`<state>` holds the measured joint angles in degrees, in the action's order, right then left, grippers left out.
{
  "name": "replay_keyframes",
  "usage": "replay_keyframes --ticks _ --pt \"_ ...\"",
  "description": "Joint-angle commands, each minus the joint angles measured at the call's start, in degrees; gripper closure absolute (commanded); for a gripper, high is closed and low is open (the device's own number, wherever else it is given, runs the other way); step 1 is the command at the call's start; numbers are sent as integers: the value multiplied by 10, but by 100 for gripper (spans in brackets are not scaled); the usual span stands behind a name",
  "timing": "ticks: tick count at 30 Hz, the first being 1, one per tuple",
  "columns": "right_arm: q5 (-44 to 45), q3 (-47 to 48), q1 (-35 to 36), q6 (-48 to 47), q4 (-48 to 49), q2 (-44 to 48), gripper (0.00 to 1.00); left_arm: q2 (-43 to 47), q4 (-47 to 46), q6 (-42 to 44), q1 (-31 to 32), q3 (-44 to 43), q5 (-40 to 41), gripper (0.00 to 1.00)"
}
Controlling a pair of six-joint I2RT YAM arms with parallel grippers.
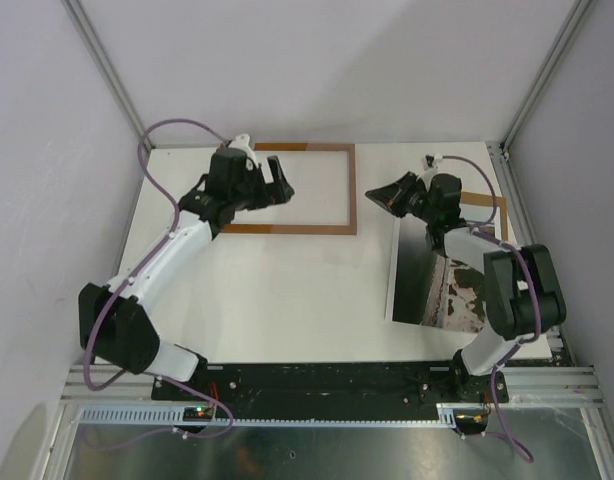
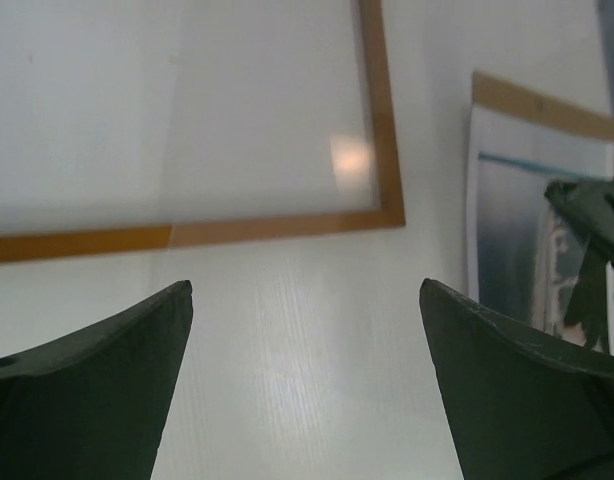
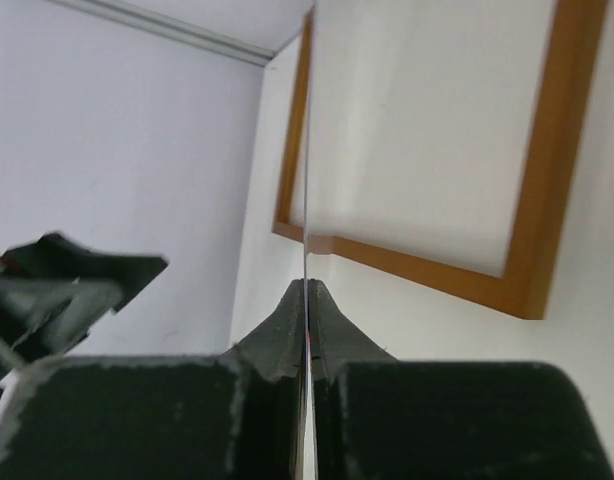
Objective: Put the photo into the frame
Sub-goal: Pick up the glass panel from the frame body, then adjust the glass panel.
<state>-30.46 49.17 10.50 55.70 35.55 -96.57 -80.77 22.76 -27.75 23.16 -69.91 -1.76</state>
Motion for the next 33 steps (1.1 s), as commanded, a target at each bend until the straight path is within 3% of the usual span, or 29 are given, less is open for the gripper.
replay_keyframes --ticks 1,10,24,33 --pt "-32 54 -5 -34 -77 79 100 -48 -55 -19 -28 -86 -22 0" --pt "-66 71 -17 -25 -147 184 100 -147 -141 35 -92 -199 -206 1" --pt "-116 79 -23 11 -172 251 100 -281 -189 38 -189 -251 -548 1" --pt "-141 79 -18 53 -119 238 100 -325 -193 5 -192 -276 -636 0"
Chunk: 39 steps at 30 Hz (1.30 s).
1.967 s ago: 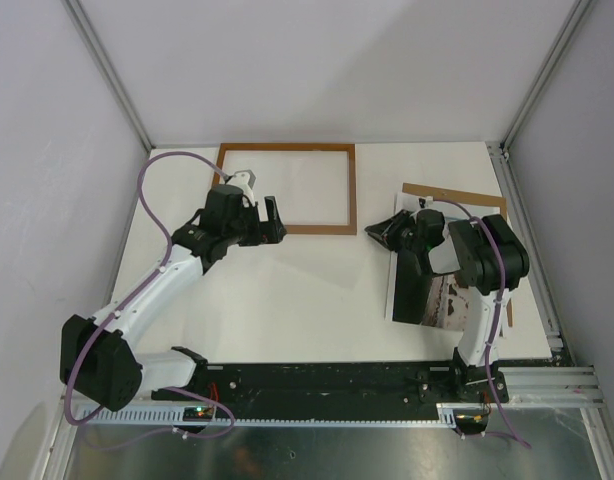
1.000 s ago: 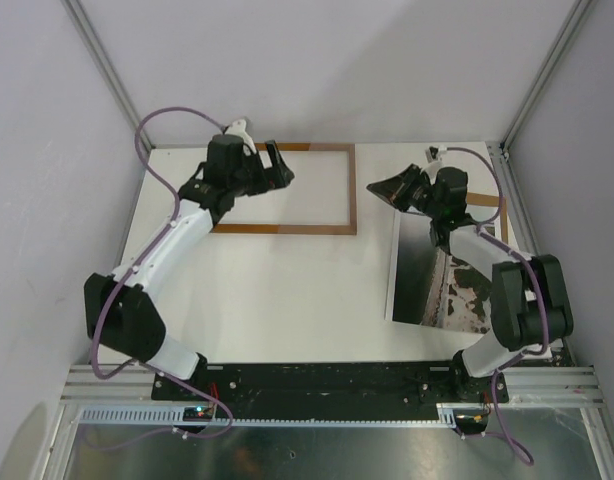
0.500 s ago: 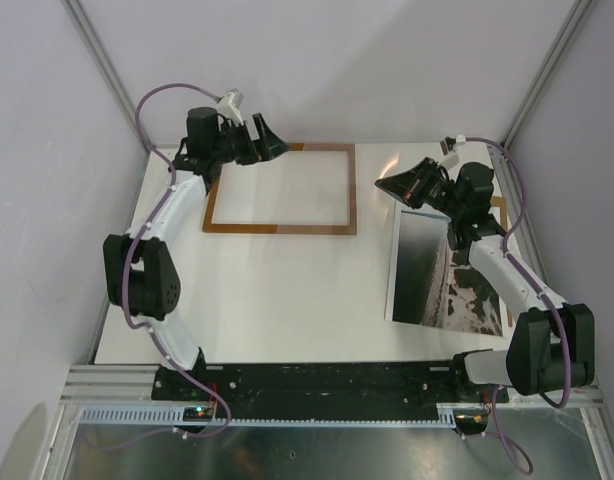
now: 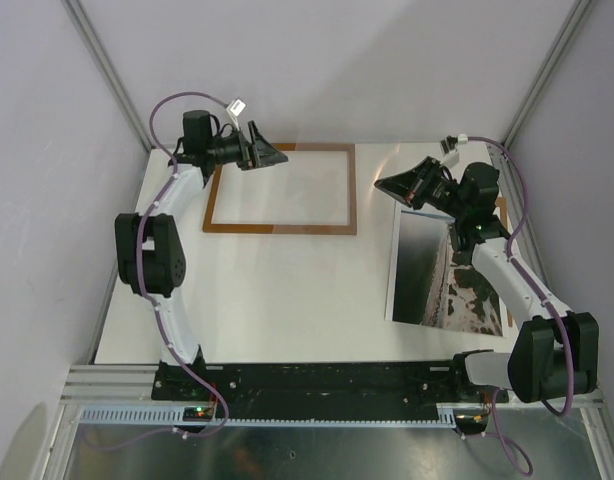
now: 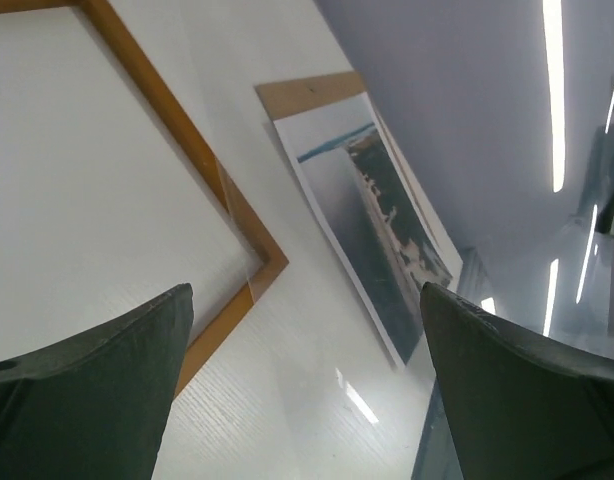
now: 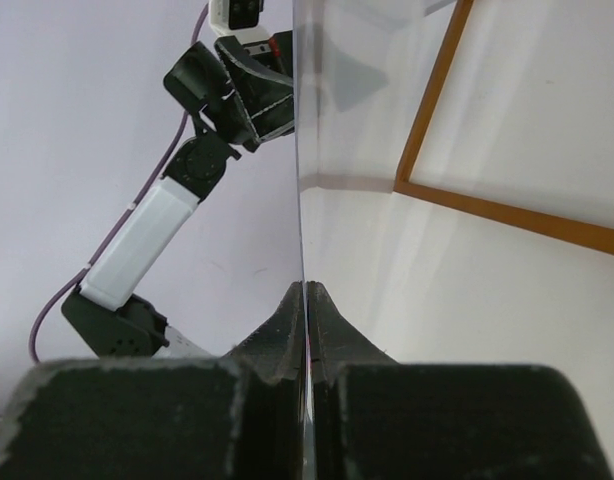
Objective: Put the photo into the frame
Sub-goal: Adjust the glass panel.
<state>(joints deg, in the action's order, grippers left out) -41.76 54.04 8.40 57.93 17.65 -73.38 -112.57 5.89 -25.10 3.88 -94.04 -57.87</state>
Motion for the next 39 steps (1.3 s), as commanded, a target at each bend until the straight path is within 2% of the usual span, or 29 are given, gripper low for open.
replay_keyframes --ticks 1,11,19,25,39 --pt "-31 30 5 35 69 2 100 -11 -24 -25 0 -35 -81 0" --pt "-47 42 7 56 98 -17 100 -10 -25 -30 1 -13 -100 0" --pt "-70 53 -1 35 103 -38 100 21 -24 -40 14 18 -100 3" --pt "-121 57 -32 52 155 -80 100 41 -26 -53 32 43 -100 10" --pt "-184 57 -65 32 173 -127 100 131 -52 -85 46 135 -85 31"
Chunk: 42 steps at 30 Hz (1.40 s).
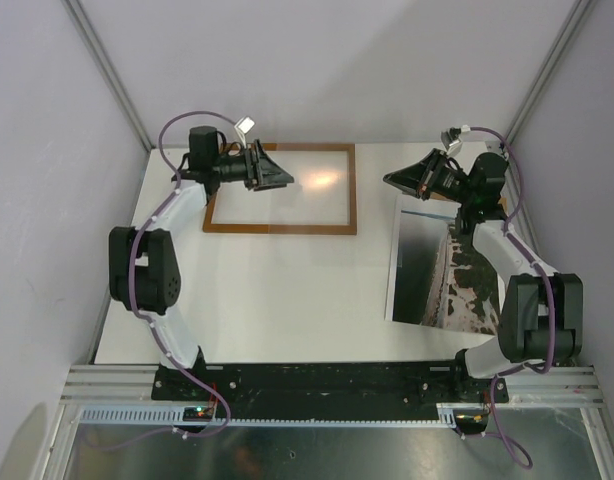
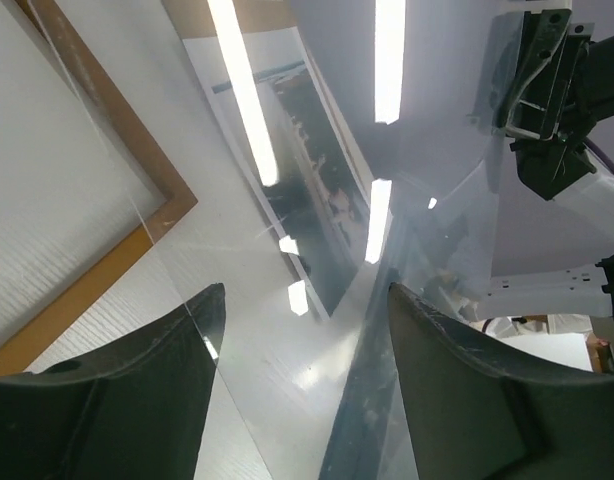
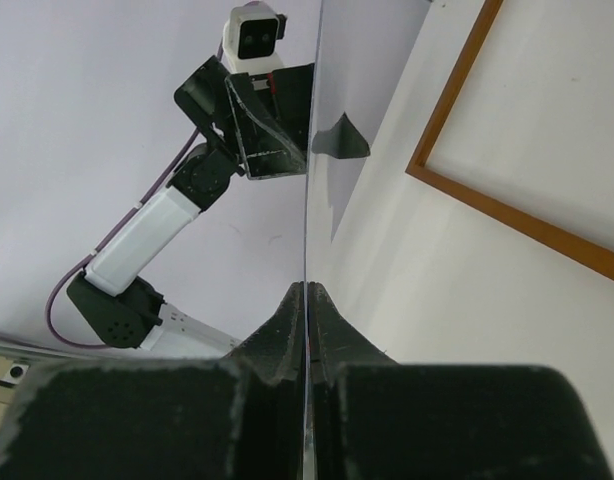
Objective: Put the photo into the frame
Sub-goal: Adjust the glass panel.
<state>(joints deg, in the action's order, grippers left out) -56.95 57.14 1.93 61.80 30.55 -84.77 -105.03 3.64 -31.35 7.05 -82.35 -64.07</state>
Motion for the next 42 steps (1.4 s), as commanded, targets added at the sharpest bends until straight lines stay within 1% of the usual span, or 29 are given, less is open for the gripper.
replay_keyframes --ticks 1,6,9,11,14,18,22,26,30,34,36,39,41,42 --pt "-34 27 -1 -6 48 -17 100 62 -31 -28 15 24 -22 32" --pt "-55 26 -3 15 88 -44 100 98 -78 -68 23 55 -21 38" --pt "-65 26 -5 42 131 -59 100 125 -153 -130 24 97 -28 42" --pt "-71 27 -5 67 163 -69 100 138 -178 -152 25 115 -28 45" --pt "-78 26 -3 97 204 -83 100 155 -191 -168 24 129 -27 50" --pt "-83 24 -2 121 235 -91 100 175 -195 -178 24 132 -28 53" --pt "-86 23 -10 143 264 -97 100 190 -195 -182 22 135 -28 53" --pt "-90 23 -22 185 318 -104 100 202 -196 -183 19 142 -25 50" --pt "-94 23 -37 229 371 -113 100 211 -196 -186 16 150 -26 50" --pt "-95 23 -37 245 394 -114 100 220 -196 -186 16 159 -25 52" --pt "-96 23 -33 251 404 -114 100 222 -195 -186 16 162 -24 56" --pt "-99 23 -31 262 420 -115 100 225 -196 -186 16 166 -22 65" --pt "-101 23 -30 268 431 -115 100 227 -195 -187 16 167 -21 71" --pt "-102 23 -29 271 435 -116 100 227 -195 -187 16 167 -22 77"
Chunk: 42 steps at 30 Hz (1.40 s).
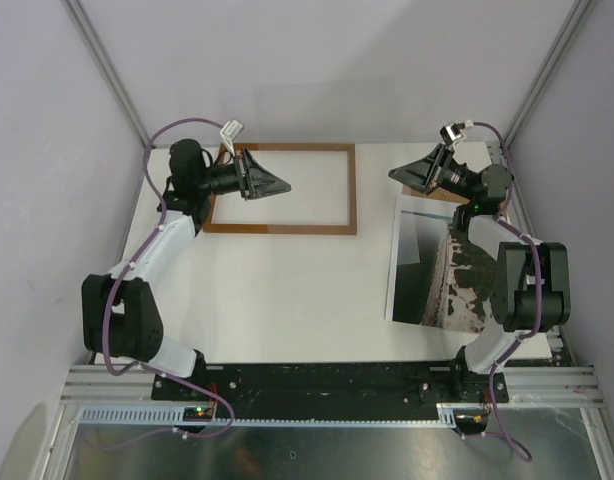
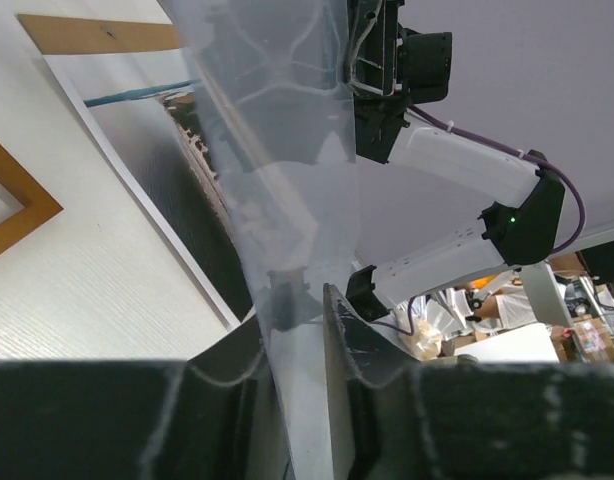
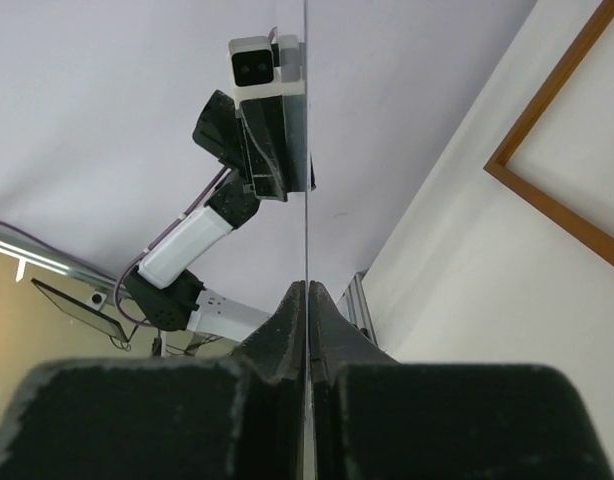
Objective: Put the photo into the frame
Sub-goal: Adjust the glass panel.
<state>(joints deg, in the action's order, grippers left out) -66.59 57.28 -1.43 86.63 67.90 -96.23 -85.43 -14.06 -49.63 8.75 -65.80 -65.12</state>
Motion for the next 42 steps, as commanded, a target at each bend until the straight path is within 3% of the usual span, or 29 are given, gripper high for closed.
replay_keyframes --ticks 1,2,4,8,10,13,21,31,38,42 --pt "-6 21 6 25 66 -1 100 31 -18 -5 -1 1 -11 83" --pt "-8 21 7 28 71 -1 100 32 -18 -6 -1 1 -11 91" --pt "-9 22 10 33 80 -2 99 35 -18 -7 -1 1 -12 98" --pt "-10 27 12 44 95 -5 69 42 -18 -4 0 1 -14 100" --pt "-13 36 31 48 99 -8 61 44 -18 -3 0 1 -16 100" --pt "-17 47 42 48 100 -8 55 45 -17 -1 0 1 -18 100" --pt "-45 55 44 48 106 -2 55 38 -16 8 -1 -6 -31 100" --pt "-79 46 34 115 199 9 59 24 -13 25 4 -25 -56 100" --pt "-89 27 35 102 189 36 62 26 -5 34 8 -23 -58 100" --pt "-93 16 33 49 129 64 65 28 -1 36 10 -23 -58 100"
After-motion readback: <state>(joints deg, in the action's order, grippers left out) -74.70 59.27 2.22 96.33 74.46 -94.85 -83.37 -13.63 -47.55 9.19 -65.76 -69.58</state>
